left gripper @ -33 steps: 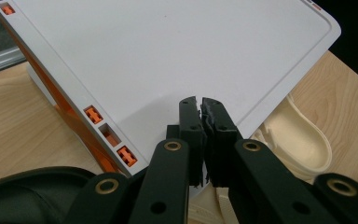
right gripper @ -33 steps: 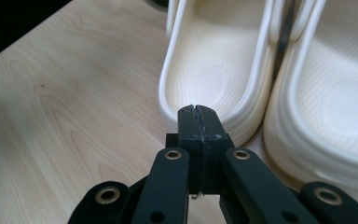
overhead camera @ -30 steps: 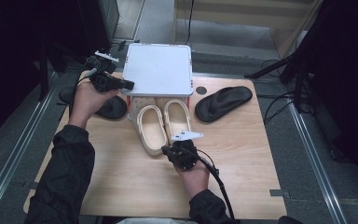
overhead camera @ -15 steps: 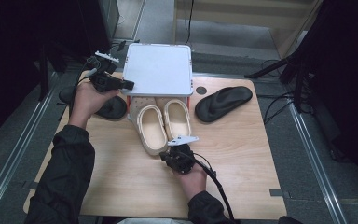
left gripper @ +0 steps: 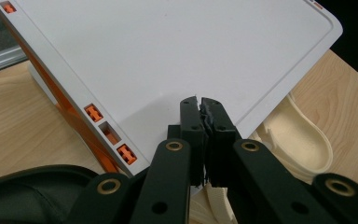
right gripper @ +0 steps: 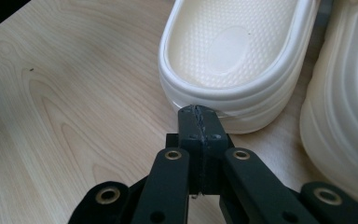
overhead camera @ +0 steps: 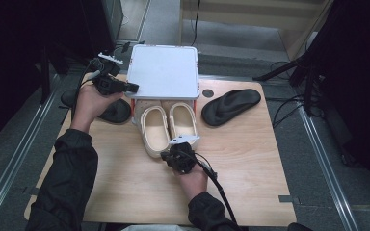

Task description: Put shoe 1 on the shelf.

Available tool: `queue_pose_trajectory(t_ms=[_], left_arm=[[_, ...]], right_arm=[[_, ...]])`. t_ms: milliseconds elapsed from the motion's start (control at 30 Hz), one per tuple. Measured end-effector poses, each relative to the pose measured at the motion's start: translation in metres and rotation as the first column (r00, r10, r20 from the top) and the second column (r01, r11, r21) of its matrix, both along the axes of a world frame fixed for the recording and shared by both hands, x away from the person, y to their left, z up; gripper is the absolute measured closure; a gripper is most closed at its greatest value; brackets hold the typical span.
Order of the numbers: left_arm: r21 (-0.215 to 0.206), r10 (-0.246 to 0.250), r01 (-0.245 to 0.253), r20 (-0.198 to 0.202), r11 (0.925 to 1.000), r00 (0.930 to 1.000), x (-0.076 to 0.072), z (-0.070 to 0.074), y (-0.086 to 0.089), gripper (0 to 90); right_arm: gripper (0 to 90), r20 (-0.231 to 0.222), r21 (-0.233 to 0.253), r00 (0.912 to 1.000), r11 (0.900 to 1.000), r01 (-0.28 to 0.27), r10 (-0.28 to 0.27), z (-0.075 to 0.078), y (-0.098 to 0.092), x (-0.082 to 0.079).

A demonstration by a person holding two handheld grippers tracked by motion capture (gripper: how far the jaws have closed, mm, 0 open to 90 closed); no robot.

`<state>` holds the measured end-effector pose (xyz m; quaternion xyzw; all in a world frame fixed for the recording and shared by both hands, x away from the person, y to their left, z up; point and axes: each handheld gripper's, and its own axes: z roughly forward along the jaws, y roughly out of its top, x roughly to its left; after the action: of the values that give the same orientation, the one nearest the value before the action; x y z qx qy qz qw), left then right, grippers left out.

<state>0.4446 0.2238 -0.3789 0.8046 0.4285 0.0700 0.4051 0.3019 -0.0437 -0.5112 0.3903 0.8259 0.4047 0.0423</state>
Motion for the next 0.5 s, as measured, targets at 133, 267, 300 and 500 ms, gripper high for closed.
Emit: queue_pose_trajectory(t_ms=[133, 267, 300, 500], left_arm=[[0.003, 0.0, 0.0, 0.0, 1.0, 1.0, 0.0, 0.0, 0.0, 88.6], [0.004, 0.001, -0.001, -0.001, 1.0, 1.0, 0.0, 0.0, 0.0, 88.6], [0.006, 0.003, -0.003, 0.0, 1.0, 1.0, 0.0, 0.0, 0.0, 88.5], [0.009, 0.006, -0.006, -0.006, 0.9999, 1.0, -0.001, 0.001, -0.001, 89.0]], right_arm=[[90.0, 0.012, 0.001, 0.9999, 1.0, -0.005, 0.005, 0.005, 0.005, 0.004], [90.0, 0.042, -0.029, 0.9991, 1.0, 0.001, 0.0, 0.009, 0.013, 0.01], [90.0, 0.038, -0.028, 0.9993, 1.0, 0.002, -0.001, 0.01, 0.014, 0.012], [90.0, 0.05, -0.063, 0.9988, 0.998, 0.005, -0.002, 0.011, 0.025, 0.024]])
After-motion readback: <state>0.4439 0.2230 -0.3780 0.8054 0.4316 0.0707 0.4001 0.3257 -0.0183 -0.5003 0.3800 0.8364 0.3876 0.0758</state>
